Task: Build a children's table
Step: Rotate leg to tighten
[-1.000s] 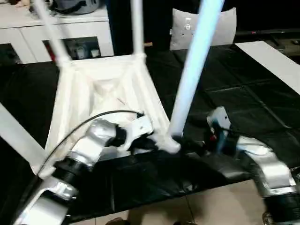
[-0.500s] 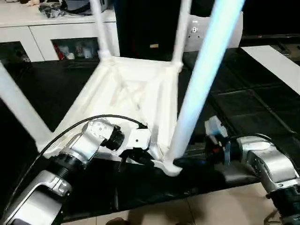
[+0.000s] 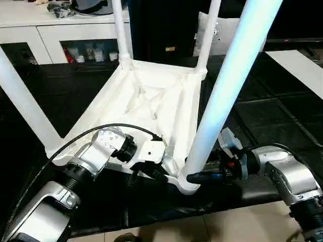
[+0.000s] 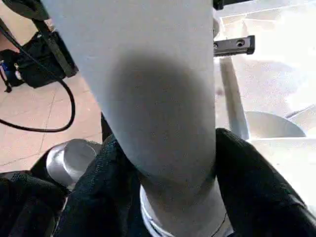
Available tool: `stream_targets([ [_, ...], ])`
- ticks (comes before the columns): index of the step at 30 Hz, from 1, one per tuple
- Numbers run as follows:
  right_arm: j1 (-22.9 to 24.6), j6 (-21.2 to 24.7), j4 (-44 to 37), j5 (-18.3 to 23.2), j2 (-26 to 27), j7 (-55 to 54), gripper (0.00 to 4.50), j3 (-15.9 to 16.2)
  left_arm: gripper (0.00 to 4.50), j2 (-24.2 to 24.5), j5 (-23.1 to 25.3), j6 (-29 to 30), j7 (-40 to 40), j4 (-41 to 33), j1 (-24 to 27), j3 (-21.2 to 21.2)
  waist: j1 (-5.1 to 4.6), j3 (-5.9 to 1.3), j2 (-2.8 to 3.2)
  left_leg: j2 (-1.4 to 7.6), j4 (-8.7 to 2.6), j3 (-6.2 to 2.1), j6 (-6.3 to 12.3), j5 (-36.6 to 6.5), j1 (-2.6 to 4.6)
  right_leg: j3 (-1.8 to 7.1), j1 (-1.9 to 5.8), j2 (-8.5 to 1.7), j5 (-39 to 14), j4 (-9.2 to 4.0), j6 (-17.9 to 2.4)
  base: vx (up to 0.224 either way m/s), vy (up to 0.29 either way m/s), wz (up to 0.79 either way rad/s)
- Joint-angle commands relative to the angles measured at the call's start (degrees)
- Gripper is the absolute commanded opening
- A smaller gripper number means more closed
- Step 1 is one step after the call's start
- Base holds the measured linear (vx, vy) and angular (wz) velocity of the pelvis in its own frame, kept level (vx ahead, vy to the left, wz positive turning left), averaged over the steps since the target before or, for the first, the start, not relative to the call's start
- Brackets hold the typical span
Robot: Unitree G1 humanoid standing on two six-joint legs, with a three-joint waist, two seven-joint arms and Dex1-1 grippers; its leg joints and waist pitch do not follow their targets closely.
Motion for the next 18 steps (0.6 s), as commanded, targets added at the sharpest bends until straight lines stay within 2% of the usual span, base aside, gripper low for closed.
stream_targets([
  [1, 0.05, 0.88, -0.29, 0.22, -0.21, 1.40, 2.10, 1.45, 0.00, 0.04, 1.08, -0.99, -1.49, 0.12, -0.73, -1.77, -0.37, -4.32, -0.96, 5.15, -4.54, -2.02, 1.39, -13.51, 1.76, 3.30, 1.95, -4.66, -19.09, -3.45, -11.91, 0.000, 0.000, 0.00],
  [4, 0.75, 1.76, -1.45, 0.64, 0.11, 0.73, 2.06, 1.59, 0.00, 0.07, 0.77, 0.65, -0.66, -0.30, -0.24, -1.13, -0.40, -4.36, -0.97, 5.16, -4.57, -2.05, 1.17, -13.51, 1.76, 3.31, 2.00, -4.66, -19.37, -3.48, -11.66, 0.000, 0.000, 0.00],
  [5, 1.04, 2.39, -1.94, 0.86, 0.39, -0.06, 2.06, 1.41, 0.00, 0.02, 0.55, 1.47, -0.32, -0.56, -0.04, -0.82, -0.34, -4.34, -0.72, 5.18, -4.59, -2.08, 1.05, -13.57, 1.83, 3.31, 1.96, -4.65, -19.31, -3.45, -11.72, 0.000, 0.000, 0.00],
  [7, 1.29, 3.10, -2.45, 0.99, 0.83, -1.29, 2.06, 1.13, 0.00, -0.07, 0.46, 2.81, 0.40, -0.88, 0.14, -0.44, -0.39, -4.32, -0.79, 5.18, -4.67, -2.11, 0.93, -13.73, 1.79, 3.30, 2.01, -4.62, -19.17, -3.47, -11.76, 0.000, 0.000, 0.00],
  [9, 1.76, 5.77, -3.60, -0.59, 3.51, -9.43, 2.05, 0.05, 0.00, -0.78, -0.50, 7.29, 3.41, -2.81, 1.11, 1.52, -0.50, -4.18, -0.27, 5.13, -4.77, -2.25, 0.25, -14.86, 1.81, 3.34, 1.99, -4.70, -20.42, -3.63, -11.60, 0.000, 0.000, 0.00],
  [10, 1.78, 5.82, -3.63, -0.78, 3.72, -10.01, 2.05, -0.01, 0.00, -0.80, -0.55, 7.59, 3.59, -2.97, 1.18, 1.62, -0.76, -4.13, -0.43, 5.17, -4.89, -2.25, -0.15, -15.40, 1.77, 3.37, 2.00, -4.66, -20.87, -3.66, -11.47, 0.000, 0.000, 0.00],
  [11, 1.89, 5.88, -3.70, -1.79, 4.70, -12.82, 2.05, -0.30, 0.00, -0.89, -0.78, 9.00, 4.37, -3.81, 1.52, 2.11, -1.01, -3.97, -0.55, 4.90, -4.85, -2.38, -0.69, -16.97, 1.80, 3.21, 1.95, -4.63, -23.89, -4.02, -10.53, 0.000, 0.000, 0.00],
  [12, 2.05, 5.84, -3.61, -3.46, 6.67, -17.78, 2.04, -0.92, 0.00, -1.00, -0.85, 11.91, 5.91, -5.56, 2.18, 2.73, -1.32, -3.80, -0.37, 4.87, -4.93, -2.48, -1.65, -18.92, 2.12, 3.22, 1.63, -4.67, -26.79, -4.38, -9.78, 0.000, 0.000, 0.00],
  [13, 2.05, 5.84, -3.61, -3.46, 6.67, -17.78, 2.03, -0.92, 0.00, -1.00, -0.85, 11.91, 5.91, -5.56, 2.18, 2.73, -1.54, -3.66, -0.39, 4.84, -4.94, -2.62, -2.12, -20.01, 2.19, 3.16, 1.53, -4.72, -28.38, -4.55, -9.38, 0.000, 0.000, 0.00],
  [14, 1.96, 6.34, -3.25, -4.03, 8.81, -21.78, 2.03, -1.78, 0.00, -1.64, -0.87, 14.77, 7.96, -6.96, 2.67, 3.44, -2.22, -3.46, -0.16, 4.61, -4.90, -2.88, -2.75, -22.48, 2.33, 2.92, 1.41, -4.80, -32.31, -4.96, -8.28, 0.000, 0.000, 0.00],
  [15, 1.93, 6.79, -3.08, -4.39, 10.32, -24.63, 2.02, -2.41, 0.00, -2.11, -0.90, 16.90, 9.44, -8.03, 3.03, 3.94, -2.58, -3.26, -0.25, 4.60, -4.90, -3.09, -3.08, -23.93, 2.40, 2.66, 1.34, -4.78, -34.52, -5.31, -7.48, 0.000, 0.000, 0.00],
  [16, 1.93, 6.79, -3.08, -4.39, 10.32, -24.63, 2.02, -2.41, 0.00, -2.11, -0.90, 16.90, 9.44, -8.03, 3.03, 3.94, -3.45, -2.96, -0.34, 4.37, -4.79, -3.43, -3.60, -26.68, 2.61, 2.13, 1.18, -4.70, -38.69, -5.97, -5.66, 0.000, 0.000, 0.00],
  [17, 1.61, 7.32, -2.48, -5.14, 12.85, -29.07, 2.00, -3.18, 0.00, -3.64, -1.03, 20.73, 12.61, -9.49, 3.40, 5.05, -3.90, -2.94, -0.22, 4.30, -4.69, -3.62, -3.83, -28.03, 2.76, 1.79, 1.18, -4.67, -40.26, -6.28, -4.75, 0.000, 0.000, 0.00],
  [18, 1.42, 7.64, -2.15, -5.59, 14.42, -31.75, 1.99, -3.63, 0.00, -4.69, -1.12, 23.15, 14.67, -10.43, 3.64, 5.76, -5.23, -2.82, -0.04, 4.38, -4.84, -4.26, -4.79, -31.42, 2.58, 0.92, 1.45, -4.61, -41.70, -6.56, -3.21, 0.000, 0.000, 0.00],
])
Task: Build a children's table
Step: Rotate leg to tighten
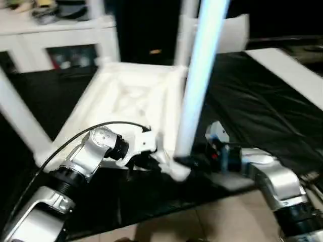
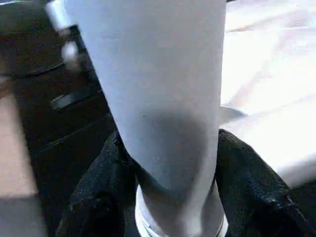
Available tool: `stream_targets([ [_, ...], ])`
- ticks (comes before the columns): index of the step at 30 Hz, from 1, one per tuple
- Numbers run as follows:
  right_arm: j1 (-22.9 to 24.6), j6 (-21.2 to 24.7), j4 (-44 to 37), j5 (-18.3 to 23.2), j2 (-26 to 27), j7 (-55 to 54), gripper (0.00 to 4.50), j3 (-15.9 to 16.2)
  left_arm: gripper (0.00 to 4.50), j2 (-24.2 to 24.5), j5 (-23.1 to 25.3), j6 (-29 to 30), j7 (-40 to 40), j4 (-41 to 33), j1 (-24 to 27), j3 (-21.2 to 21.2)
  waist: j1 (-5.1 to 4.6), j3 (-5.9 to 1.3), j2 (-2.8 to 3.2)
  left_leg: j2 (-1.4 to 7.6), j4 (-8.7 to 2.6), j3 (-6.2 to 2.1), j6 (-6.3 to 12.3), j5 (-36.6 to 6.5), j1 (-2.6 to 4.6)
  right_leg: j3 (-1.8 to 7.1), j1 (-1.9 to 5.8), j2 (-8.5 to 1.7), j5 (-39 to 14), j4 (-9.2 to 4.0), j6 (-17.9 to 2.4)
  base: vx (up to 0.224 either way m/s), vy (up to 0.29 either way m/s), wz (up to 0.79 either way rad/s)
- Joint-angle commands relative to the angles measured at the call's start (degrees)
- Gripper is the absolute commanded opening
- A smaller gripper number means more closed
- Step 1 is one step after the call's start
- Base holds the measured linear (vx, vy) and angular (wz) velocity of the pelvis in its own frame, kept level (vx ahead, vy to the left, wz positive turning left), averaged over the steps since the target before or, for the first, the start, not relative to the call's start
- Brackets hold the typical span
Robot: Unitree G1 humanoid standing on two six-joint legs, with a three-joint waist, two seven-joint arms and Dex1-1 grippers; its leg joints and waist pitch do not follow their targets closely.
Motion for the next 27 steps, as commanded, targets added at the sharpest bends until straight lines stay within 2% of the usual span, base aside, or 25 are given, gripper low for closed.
stream_targets([
  [1, -0.76, 1.29, 1.38, -0.86, 2.23, -5.85, 1.99, 0.37, 0.00, -3.77, -2.32, 2.90, 2.21, -4.14, 0.05, -0.23, -0.77, -2.75, -0.08, 4.18, -4.80, -4.09, -4.72, -33.01, 1.97, 1.02, 0.73, -4.55, -41.66, -6.63, -3.26, 0.000, 0.000, 0.00],
  [2, -1.21, 1.62, 2.13, -1.59, 4.17, -9.20, 1.98, 0.03, 0.00, -5.52, -2.47, 6.15, 5.15, -5.11, 0.13, 0.83, -1.86, -2.75, 0.05, 4.16, -4.69, -4.46, -4.99, -35.46, 2.18, 0.40, 0.93, -4.48, -41.58, -6.91, -2.59, 0.000, 0.000, 0.00],
  [3, -2.39, 1.87, 3.90, -2.71, 7.11, -14.73, 1.98, -0.79, 0.00, -8.40, -2.58, 10.42, 9.54, -6.01, -0.06, 2.30, -2.37, -2.66, 0.27, 4.26, -4.86, -4.61, -5.09, -36.89, 2.24, 0.04, 1.03, -4.34, -40.95, -6.99, -2.60, 0.000, 0.000, 0.00],
  [4, -2.89, 1.97, 4.64, -3.16, 8.26, -16.94, 1.98, -1.15, 0.00, -9.58, -2.61, 12.08, 11.29, -6.34, -0.17, 2.87, -3.50, -2.55, 0.56, 4.71, -5.80, -5.31, -5.67, -39.56, 1.40, -0.65, 2.02, -4.12, -37.81, -6.35, -2.90, 0.000, 0.000, 0.00],
  [5, -3.18, 2.03, 5.08, -3.43, 8.94, -18.24, 1.98, -1.35, 0.00, -10.27, -2.63, 13.06, 12.32, -6.53, -0.23, 3.21, -4.24, -2.29, 0.96, 5.43, -7.60, -5.89, -6.65, -44.68, 0.70, -1.08, 2.97, -3.31, -33.52, -4.74, -3.27, 0.000, 0.000, 0.00],
  [6, -4.52, 1.63, 7.19, -4.48, 10.97, -22.82, 1.98, -2.18, 0.00, -12.67, -2.56, 15.12, 15.84, -6.30, -0.73, 4.32, -4.33, -2.06, 1.31, 6.60, -11.17, -5.73, -7.78, -49.62, -1.23, -0.41, 5.14, -1.98, -24.97, 0.87, -4.39, -0.069, 0.019, -0.11],
  [7, -5.45, 1.37, 8.65, -4.94, 12.33, -25.98, 1.98, -3.02, 0.00, -14.28, -2.38, 16.05, 18.28, -6.00, -1.11, 5.05, -3.69, -2.17, 1.20, 6.93, -12.55, -5.22, -7.79, -50.24, -1.95, 0.38, 5.81, -1.51, -19.47, 3.97, -4.68, -0.069, -0.014, -0.01],
  [8, -6.06, 1.25, 9.61, -5.28, 13.28, -28.19, 1.98, -3.68, 0.00, -15.38, -2.20, 16.72, 20.02, -5.85, -1.35, 5.58, -2.77, -2.28, 0.59, 5.94, -13.33, -3.06, -7.40, -48.62, -1.22, 1.91, 4.76, -1.04, -16.85, 5.20, -5.09, -0.069, -0.014, -0.01],
  [9, -6.64, 1.17, 10.49, -5.63, 14.24, -30.42, 1.98, -4.42, 0.00, -16.45, -1.97, 17.41, 21.81, -5.77, -1.56, 6.14, -3.45, -2.47, -2.69, 1.21, -3.49, -2.55, -6.36, -36.64, 4.06, 2.25, -1.93, -3.63, -45.25, -6.41, -1.06, 0.042, -0.065, 0.02],
  [10, -7.88, 0.67, 12.43, -6.11, 15.76, -33.98, 1.98, -5.59, 0.00, -18.61, -1.85, 18.29, 24.74, -5.48, -2.11, 7.00, -3.99, -2.30, -3.03, -2.73, 7.13, -3.33, -1.70, -14.65, 4.78, 3.78, -3.92, -7.96, -60.69, -10.84, 0.44, 0.124, -0.053, -0.28],
  [11, -8.56, 0.40, 13.46, -6.49, 16.69, -35.88, 1.98, -6.23, 0.00, -19.97, -1.81, 19.23, 26.53, -5.67, -2.35, 7.48, -3.64, -2.99, -2.42, -2.10, 5.95, -4.75, -1.26, -9.63, -1.11, 5.19, 3.02, -9.71, -56.68, -7.77, 0.83, 0.124, -0.053, -0.28],
  [12, -9.35, -0.69, 14.78, -7.34, 17.69, -37.87, 1.98, -6.71, 0.00, -21.79, -1.74, 20.86, 28.66, -6.53, -2.60, 7.84, -2.71, -3.02, -0.70, 0.69, 0.94, -5.82, -2.11, -7.82, -2.61, 3.36, 4.50, -8.64, -47.69, -5.77, 0.87, 0.142, 0.017, -0.41],
  [13, -9.38, -0.77, 14.84, -7.40, 17.73, -37.95, 1.98, -6.72, 0.00, -21.88, -1.73, 20.95, 28.76, -6.60, -2.61, 7.85, -2.51, -3.81, -0.32, 1.81, -0.78, -5.91, -1.56, -6.69, -1.02, 2.76, 3.05, -6.39, -37.61, -5.22, -0.95, 0.079, 0.008, -0.08],
  [14, -9.54, -1.40, 15.15, -7.82, 17.96, -38.37, 1.98, -6.74, 0.00, -22.40, -1.63, 21.65, 29.32, -7.16, -2.63, 7.85, -4.18, -4.20, 0.26, 3.93, -2.03, -6.99, -0.47, -4.27, -0.69, 2.06, 2.73, -3.82, -15.28, -2.09, -7.57, 0.079, 0.008, -0.08],
  [15, -9.66, -2.42, 15.45, -8.02, 18.01, -38.43, 2.53, -6.85, 0.00, -22.70, -1.55, 22.01, 29.65, -7.56, -2.65, 7.78, -4.45, -4.30, -0.07, 4.08, -2.67, -6.70, 1.73, -4.74, -0.64, 1.81, 3.19, -3.87, -6.34, -1.68, -11.66, 0.000, 0.000, 0.00],
  [16, -9.68, -2.70, 15.50, -8.01, 18.02, -38.37, 2.67, -6.89, 0.00, -22.74, -1.54, 22.17, 29.74, -7.70, -2.63, 7.77, -4.45, -4.30, -0.07, 4.08, -2.67, -6.70, 1.73, -4.74, -0.64, 1.81, 3.19, -3.87, -6.34, -1.68, -11.66, 0.000, 0.000, 0.00],
  [17, -9.72, -4.05, 15.56, -7.88, 17.86, -37.68, 2.67, -7.00, 0.00, -22.65, -1.48, 22.72, 29.87, -8.23, -2.53, 7.65, -4.43, -3.91, -0.53, 3.20, -2.55, -5.38, 3.02, -14.20, 0.15, 1.59, 2.52, -4.11, -18.25, -3.87, -12.34, 0.000, 0.000, 0.00],
  [18, -9.71, -4.18, 15.55, -7.85, 17.82, -37.59, 2.66, -7.00, 0.00, -22.62, -1.47, 22.75, 29.86, -8.27, -2.53, 7.63, -4.36, -3.81, -0.59, 2.71, -2.25, -5.03, 2.70, -16.08, 0.34, 1.55, 2.31, -4.37, -23.05, -4.55, -11.93, 0.000, 0.000, 0.00],
  [19, -9.67, -4.89, 15.37, -7.80, 17.61, -37.11, 2.73, -7.08, 0.00, -22.13, -1.15, 22.65, 29.91, -8.27, -2.49, 7.38, -3.88, -3.79, -0.44, 2.05, -1.84, -4.60, 2.44, -15.65, 0.45, 1.50, 1.90, -4.55, -28.79, -5.69, -10.27, 0.027, -0.056, 0.10],
  [20, -9.67, -4.89, 15.37, -7.80, 17.61, -37.11, 3.01, -7.08, 0.00, -22.13, -1.15, 22.65, 29.91, -8.27, -2.49, 7.38, -3.56, -3.74, -0.55, 2.03, -1.86, -4.47, 2.54, -14.86, 0.57, 1.50, 1.66, -4.44, -30.04, -5.99, -9.52, 0.027, -0.056, 0.10],
  [21, -9.31, -6.28, 14.65, -7.91, 16.43, -35.49, 3.08, -6.71, 0.00, -20.81, -0.62, 21.94, 29.41, -7.97, -2.37, 7.18, -2.94, -3.94, -0.40, 2.32, -2.20, -4.52, 3.23, -11.43, -0.05, 1.40, 2.06, -4.24, -28.67, -5.70, -8.40, 0.024, -0.057, 0.09],
  [22, -9.05, -6.79, 14.18, -8.00, 15.84, -34.81, 3.12, -6.49, 0.00, -20.26, -0.53, 21.59, 29.06, -7.94, -2.29, 7.19, -2.74, -4.03, -0.40, 2.49, -2.28, -4.59, 3.52, -10.44, -0.25, 1.37, 2.13, -4.20, -27.38, -5.51, -8.24, 0.000, 0.000, 0.00],
  [24, -7.50, -8.46, 11.70, -8.01, 13.71, -31.65, 3.32, -5.84, 0.00, -18.12, -0.40, 20.67, 27.64, -8.21, -1.75, 6.67, -2.14, -4.35, -0.34, 2.98, -2.39, -4.49, 4.67, -8.02, -0.25, 1.42, 1.99, -4.10, -21.07, -4.75, -9.68, 0.020, -0.029, 0.04],
  [26, -6.69, -8.84, 10.38, -7.73, 12.80, -30.26, 3.52, -5.72, 0.00, -17.18, -0.31, 19.88, 26.79, -8.29, -1.48, 6.33, -1.83, -4.40, -0.09, 3.20, -2.39, -4.59, 5.35, -6.73, -0.36, 1.35, 2.11, -4.05, -18.15, -4.28, -10.62, 0.000, 0.000, 0.00],
  [27, -4.98, -9.71, 7.64, -6.84, 10.95, -26.92, 3.55, -5.38, 0.00, -15.57, -0.45, 18.89, 25.04, -8.64, -0.87, 5.92, -1.28, -4.46, -0.20, 3.38, -2.31, -4.42, 6.48, -4.92, -0.44, 1.37, 2.24, -4.04, -14.79, -3.84, -11.54, 0.000, 0.000, 0.00],
])
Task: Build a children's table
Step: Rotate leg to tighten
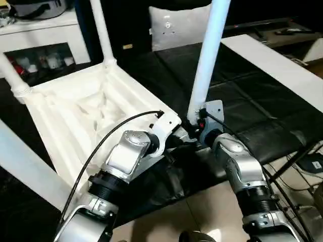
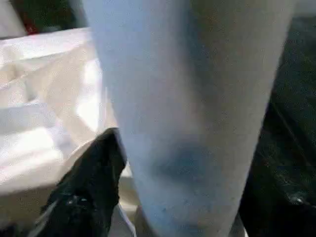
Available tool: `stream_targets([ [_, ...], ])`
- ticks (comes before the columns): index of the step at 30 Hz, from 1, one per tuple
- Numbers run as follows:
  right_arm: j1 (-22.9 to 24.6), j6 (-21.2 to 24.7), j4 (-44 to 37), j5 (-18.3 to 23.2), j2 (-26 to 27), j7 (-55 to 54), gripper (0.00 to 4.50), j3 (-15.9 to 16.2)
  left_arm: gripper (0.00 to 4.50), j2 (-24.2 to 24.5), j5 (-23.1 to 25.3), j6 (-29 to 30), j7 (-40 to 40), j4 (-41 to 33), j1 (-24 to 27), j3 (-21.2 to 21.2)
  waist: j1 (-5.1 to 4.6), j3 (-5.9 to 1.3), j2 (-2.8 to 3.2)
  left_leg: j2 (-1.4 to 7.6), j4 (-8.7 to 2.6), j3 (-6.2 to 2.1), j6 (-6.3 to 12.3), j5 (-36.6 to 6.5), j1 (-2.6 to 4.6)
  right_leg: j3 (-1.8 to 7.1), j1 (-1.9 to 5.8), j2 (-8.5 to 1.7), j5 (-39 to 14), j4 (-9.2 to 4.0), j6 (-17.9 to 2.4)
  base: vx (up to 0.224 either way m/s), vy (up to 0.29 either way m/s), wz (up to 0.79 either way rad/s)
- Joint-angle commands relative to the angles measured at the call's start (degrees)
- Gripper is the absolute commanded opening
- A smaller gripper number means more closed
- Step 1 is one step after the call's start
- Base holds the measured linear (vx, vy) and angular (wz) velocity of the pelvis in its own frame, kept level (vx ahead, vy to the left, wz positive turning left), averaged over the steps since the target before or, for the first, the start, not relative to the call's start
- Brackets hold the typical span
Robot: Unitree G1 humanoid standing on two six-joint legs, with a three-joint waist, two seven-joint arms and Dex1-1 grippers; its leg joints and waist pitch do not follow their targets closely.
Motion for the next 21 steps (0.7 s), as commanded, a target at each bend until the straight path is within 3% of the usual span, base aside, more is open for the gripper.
stream_targets([
  [1, 1.70, -1.04, -3.95, 1.52, -1.77, 4.51, 3.60, 1.09, 0.00, 1.70, -1.20, -3.34, -4.00, -3.00, -0.10, -0.54, 0.39, -5.15, -0.12, 3.80, -4.27, -0.71, 8.63, -0.43, -0.65, 3.62, 4.59, -4.45, -15.85, -3.70, -9.88, 0.000, 0.000, 0.00],
  [4, 3.53, -1.20, -6.74, 2.70, -4.56, 8.99, 3.95, 1.63, 0.00, 3.64, -1.19, -4.88, -6.20, -2.97, 0.42, -1.30, 0.69, -4.97, -0.15, 3.99, -4.39, -0.61, 8.90, -0.75, -0.56, 3.49, 4.55, -4.45, -16.69, -3.86, -9.94, 0.000, 0.000, 0.00],
  [7, 6.97, -1.42, -11.65, 5.18, -10.88, 19.36, 4.12, 3.30, 0.00, 7.51, -1.47, -9.11, -11.72, -1.89, 0.85, -2.95, 1.51, -4.67, -0.12, 4.33, -4.65, -0.63, 8.34, -3.19, -0.14, 3.50, 4.45, -4.36, -19.46, -4.21, -8.44, 0.000, 0.000, 0.00],
  [13, 8.23, -0.91, -13.00, 8.01, -17.85, 30.50, 4.24, 3.71, 0.00, 14.52, -2.73, -20.32, -25.09, -1.13, 1.25, -7.19, 1.90, -4.42, -0.19, 4.11, -5.01, -0.40, 5.65, -7.68, 0.21, 3.43, 4.30, -4.59, -25.68, -5.06, -7.08, 0.000, 0.000, 0.00],
  [18, 6.86, -1.36, -11.10, 10.29, -21.57, 38.97, 4.24, 4.69, 0.00, 18.03, -2.47, -26.80, -33.04, -0.20, 0.38, -10.33, 3.10, -4.56, -0.06, 4.77, -5.13, 0.33, 4.80, -6.87, 0.91, 3.66, 3.85, -4.58, -22.94, -4.62, -8.41, 0.000, 0.000, 0.00],
  [19, 6.34, -0.50, -10.78, 11.21, -22.50, 41.41, 4.24, 5.06, 0.00, 18.46, -2.65, -28.22, -34.65, 0.30, 0.08, -10.90, 3.29, -4.63, -0.45, 4.95, -5.20, 0.51, 4.84, -5.90, 0.72, 3.79, 4.05, -4.48, -20.29, -4.08, -9.51, 0.000, 0.000, 0.00],
  [21, 5.74, 0.07, -10.33, 11.89, -23.41, 44.09, 4.09, 5.58, 0.00, 18.96, -2.60, -30.05, -36.36, 0.80, -0.27, -11.67, 3.68, -4.66, -0.20, 5.08, -5.25, 0.55, 4.81, -6.12, 0.73, 3.77, 4.19, -4.60, -20.27, -3.93, -9.62, 0.000, 0.000, 0.00],
])
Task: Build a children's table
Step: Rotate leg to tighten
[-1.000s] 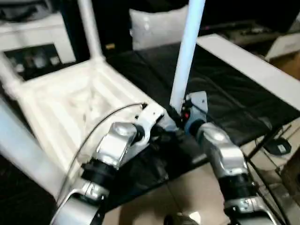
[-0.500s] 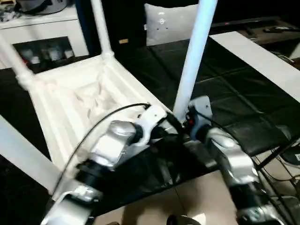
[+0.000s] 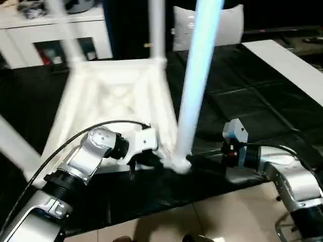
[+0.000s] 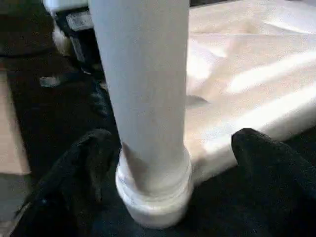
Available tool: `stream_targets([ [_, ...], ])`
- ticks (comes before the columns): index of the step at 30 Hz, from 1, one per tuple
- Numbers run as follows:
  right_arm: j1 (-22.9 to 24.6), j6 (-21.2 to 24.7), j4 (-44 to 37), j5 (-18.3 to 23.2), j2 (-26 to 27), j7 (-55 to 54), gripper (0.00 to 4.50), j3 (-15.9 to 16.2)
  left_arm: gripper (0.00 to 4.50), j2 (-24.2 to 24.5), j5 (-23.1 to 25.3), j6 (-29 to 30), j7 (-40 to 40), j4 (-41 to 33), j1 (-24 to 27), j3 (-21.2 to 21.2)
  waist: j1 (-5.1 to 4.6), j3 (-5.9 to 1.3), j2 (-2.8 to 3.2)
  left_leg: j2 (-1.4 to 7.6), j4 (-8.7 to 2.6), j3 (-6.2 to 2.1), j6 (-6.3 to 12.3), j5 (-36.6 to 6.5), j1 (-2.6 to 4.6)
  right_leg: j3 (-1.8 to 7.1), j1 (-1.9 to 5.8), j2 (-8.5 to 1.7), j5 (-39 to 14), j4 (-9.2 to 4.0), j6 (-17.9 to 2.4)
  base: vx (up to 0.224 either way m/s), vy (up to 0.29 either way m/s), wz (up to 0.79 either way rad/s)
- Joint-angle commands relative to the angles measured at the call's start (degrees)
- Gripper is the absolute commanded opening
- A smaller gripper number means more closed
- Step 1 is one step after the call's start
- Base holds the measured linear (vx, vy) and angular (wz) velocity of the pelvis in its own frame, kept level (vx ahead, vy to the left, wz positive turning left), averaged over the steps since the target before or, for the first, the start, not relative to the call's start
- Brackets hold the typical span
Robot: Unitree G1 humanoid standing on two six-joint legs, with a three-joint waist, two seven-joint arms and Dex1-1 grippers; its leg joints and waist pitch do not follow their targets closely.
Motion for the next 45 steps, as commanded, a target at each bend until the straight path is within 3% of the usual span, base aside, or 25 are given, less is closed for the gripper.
stream_targets([
  [1, -1.11, 0.99, 0.69, 1.42, -1.30, 3.40, 3.99, 0.56, 0.00, -0.25, -0.38, -3.36, -4.50, -0.23, -1.75, -3.20, -0.50, -4.61, -0.23, 4.06, -5.21, -0.82, 5.13, -6.40, 0.38, 4.17, 3.68, -4.45, -20.01, -3.85, -9.79, 0.000, 0.000, 0.00],
  [2, -1.43, 0.86, 0.90, 1.52, -1.81, 5.29, 3.87, 1.22, 0.00, -0.11, -0.31, -4.75, -5.49, 0.46, -2.10, -3.51, -0.33, -4.59, -0.27, 3.99, -5.23, -0.70, 4.75, -6.85, 0.43, 4.17, 3.72, -4.46, -20.61, -3.90, -9.69, 0.000, 0.000, 0.00],
  [3, -1.77, 0.86, 1.08, 1.64, -2.36, 7.43, 3.87, 2.07, 0.00, 0.01, -0.25, -6.11, -6.53, 1.19, -2.52, -3.85, -0.33, -4.56, -0.78, 3.89, -5.21, -0.61, 4.86, -7.09, 0.36, 4.12, 3.74, -4.44, -21.33, -4.07, -9.43, 0.000, 0.000, 0.00],
  [4, -1.99, 1.11, 1.08, 1.83, -2.70, 9.12, 3.79, 2.84, 0.00, 0.06, -0.11, -6.84, -7.21, 1.71, -2.90, -4.14, -0.13, -4.51, -0.53, 3.85, -5.24, -0.60, 4.74, -7.23, 0.41, 4.10, 3.81, -4.50, -22.41, -4.09, -8.99, 0.000, 0.000, 0.00],
  [6, -2.44, 1.37, 1.27, 2.17, -2.92, 11.26, 3.48, 3.87, 0.00, 0.05, -0.06, -8.45, -8.54, 2.70, -3.49, -4.53, -0.14, -4.50, -0.65, 3.93, -5.26, -0.63, 4.10, -8.00, 0.46, 4.07, 3.91, -4.68, -24.59, -4.37, -8.11, 0.000, 0.000, 0.00],
  [7, -2.75, 1.44, 1.39, 2.27, -2.86, 12.05, 3.48, 4.46, 0.00, -0.14, -0.01, -8.88, -8.97, 3.14, -3.83, -4.65, -0.24, -4.50, -1.28, 3.84, -5.26, -0.55, 4.17, -7.77, 0.36, 4.03, 3.95, -4.65, -25.01, -4.47, -7.88, 0.000, 0.000, 0.00],
  [9, -3.29, 1.64, 1.66, 2.40, -2.58, 12.94, 3.41, 5.28, 0.00, -0.43, 0.13, -9.48, -9.32, 3.70, -4.34, -4.86, -0.12, -4.51, -0.93, 3.92, -5.26, -0.64, 3.91, -7.29, 0.45, 3.99, 3.86, -4.67, -25.91, -4.47, -7.36, 0.000, 0.000, 0.00],
  [14, -4.13, 2.00, 2.48, 2.01, -2.08, 14.59, 3.01, 6.72, 0.00, -1.03, 0.15, -10.61, -9.65, 4.79, -5.21, -5.33, 0.00, -4.64, -0.94, 3.99, -5.21, -0.63, 3.77, -6.37, 0.39, 4.03, 3.87, -4.70, -24.98, -4.26, -7.52, 0.000, 0.000, 0.00],
  [16, -4.42, 2.08, 3.01, 1.84, -2.06, 15.19, 2.63, 7.26, 0.00, -1.39, 0.24, -11.25, -9.68, 5.63, -5.64, -5.45, 0.00, -4.70, -1.01, 3.99, -5.21, -0.60, 3.73, -6.15, 0.34, 4.00, 3.90, -4.60, -23.89, -4.18, -7.86, 0.000, 0.000, 0.00],
  [23, -4.91, 2.77, 3.43, 1.94, -2.60, 16.69, 2.13, 8.01, 0.00, -1.89, 0.58, -13.12, -9.84, 8.26, -6.55, -5.29, 0.10, -4.72, -1.03, 3.87, -5.14, -0.54, 3.56, -6.11, 0.35, 3.90, 3.99, -4.59, -24.63, -4.26, -7.48, 0.000, 0.000, 0.00],
  [31, -3.75, 6.25, 1.36, 3.96, -1.52, 15.17, 2.04, 7.49, 0.00, -1.99, -0.32, -8.69, -7.12, 7.56, -5.42, -3.43, 0.20, -4.67, -1.11, 3.98, -5.20, -0.53, 3.32, -6.01, 0.40, 3.91, 3.97, -4.64, -25.45, -4.31, -7.15, 0.000, 0.000, 0.00],
  [34, -2.29, 9.36, -0.08, 3.95, 1.20, 7.77, 2.04, 5.88, 0.00, -2.98, -1.40, -2.36, -2.33, 4.45, -3.68, -0.82, -0.08, -4.32, -0.93, 4.05, -5.43, -0.65, 2.36, -7.65, 0.47, 3.78, 3.89, -4.70, -27.79, -4.68, -6.57, 0.000, 0.000, 0.00],
  [35, -2.03, 9.79, 0.06, 3.29, 2.17, 5.20, 2.04, 5.55, 0.00, -3.26, -1.71, -0.57, -1.32, 3.51, -3.22, -0.27, -0.28, -4.22, -0.93, 3.83, -5.35, -0.61, 2.09, -8.56, 0.54, 3.59, 3.77, -4.60, -29.63, -4.98, -5.95, 0.000, 0.000, 0.00],
  [37, -1.67, 8.93, 1.12, 0.97, 4.72, -0.79, 2.04, 4.88, 0.00, -4.07, -2.08, 3.34, 1.12, 1.45, -2.42, 0.80, -1.22, -4.00, -0.94, 2.98, -4.86, -0.68, 0.86, -11.78, 0.95, 2.67, 3.59, -4.64, -38.05, -6.48, -1.91, 0.000, 0.000, 0.00],
  [38, -1.64, 8.70, 1.31, 0.57, 5.12, -1.69, 2.04, 4.79, 0.00, -4.19, -2.11, 3.91, 1.51, 1.15, -2.32, 0.96, -1.22, -4.00, -0.94, 2.98, -4.86, -0.68, 0.86, -11.78, 0.95, 2.67, 3.59, -4.64, -38.05, -6.48, -1.91, 0.000, 0.000, 0.00],
  [39, -1.80, 9.39, 1.99, -0.38, 6.67, -5.12, 2.03, 4.27, 0.00, -5.10, -2.28, 6.53, 3.42, 0.08, -2.12, 1.67, -2.42, -3.78, -0.96, 2.89, -4.83, -1.10, 0.44, -13.29, 0.29, 1.81, 3.85, -4.54, -40.29, -6.87, 0.03, 0.000, 0.000, 0.00],
  [40, -2.30, 10.52, 2.92, -1.25, 9.02, -9.89, 2.03, 3.25, 0.00, -6.61, -2.71, 10.27, 6.17, -1.21, -2.15, 2.69, -2.81, -3.71, -0.75, 2.85, -4.72, -1.22, 0.26, -14.36, 0.42, 1.34, 3.73, -4.43, -41.15, -7.21, 0.71, 0.000, 0.000, 0.00],
  [41, -2.48, 10.94, 3.18, -1.41, 9.69, -11.20, 2.02, 2.94, 0.00, -7.05, -2.81, 11.27, 6.95, -1.52, -2.19, 2.97, -4.03, -3.81, -0.63, 2.85, -4.53, -1.49, -0.21, -15.89, 0.63, 0.56, 3.74, -4.45, -41.13, -7.70, 1.27, 0.000, 0.000, 0.00],
  [42, -3.22, 11.38, 4.25, -1.97, 12.05, -15.49, 2.02, 1.87, 0.00, -8.92, -2.86, 14.47, 10.08, -2.17, -2.57, 4.08, -4.56, -3.89, -0.37, 2.91, -4.54, -1.72, -0.34, -16.44, 0.55, 0.22, 4.02, -4.46, -40.38, -7.76, 1.40, 0.000, 0.000, 0.00],
  [43, -3.46, 11.59, 4.50, -2.17, 12.93, -17.06, 2.02, 1.45, 0.00, -9.61, -2.78, 15.77, 11.23, -2.55, -2.68, 4.52, -6.05, -3.90, 0.33, 3.86, -5.21, -2.59, -0.33, -19.11, -0.29, -0.86, 5.00, -4.33, -37.91, -7.59, 1.97, 0.000, 0.000, 0.00],
  [44, -4.13, 11.90, 5.31, -2.60, 14.77, -20.27, 2.02, 0.73, 0.00, -11.29, -2.47, 17.95, 13.88, -2.57, -3.24, 5.42, -6.05, -3.90, 0.33, 3.86, -5.21, -2.59, -0.33, -19.11, -0.29, -0.86, 5.00, -4.33, -37.91, -7.59, 1.97, 0.000, 0.000, 0.00],
  [45, -4.80, 12.07, 6.07, -3.08, 16.39, -23.15, 2.02, 0.29, 0.00, -12.72, -2.10, 19.89, 16.38, -2.45, -3.83, 6.11, -7.92, -3.71, 0.50, 4.71, -5.73, -3.12, -0.39, -23.26, -0.33, -1.09, 5.37, -4.68, -35.23, -7.43, 1.57, 0.000, 0.000, 0.00],
])
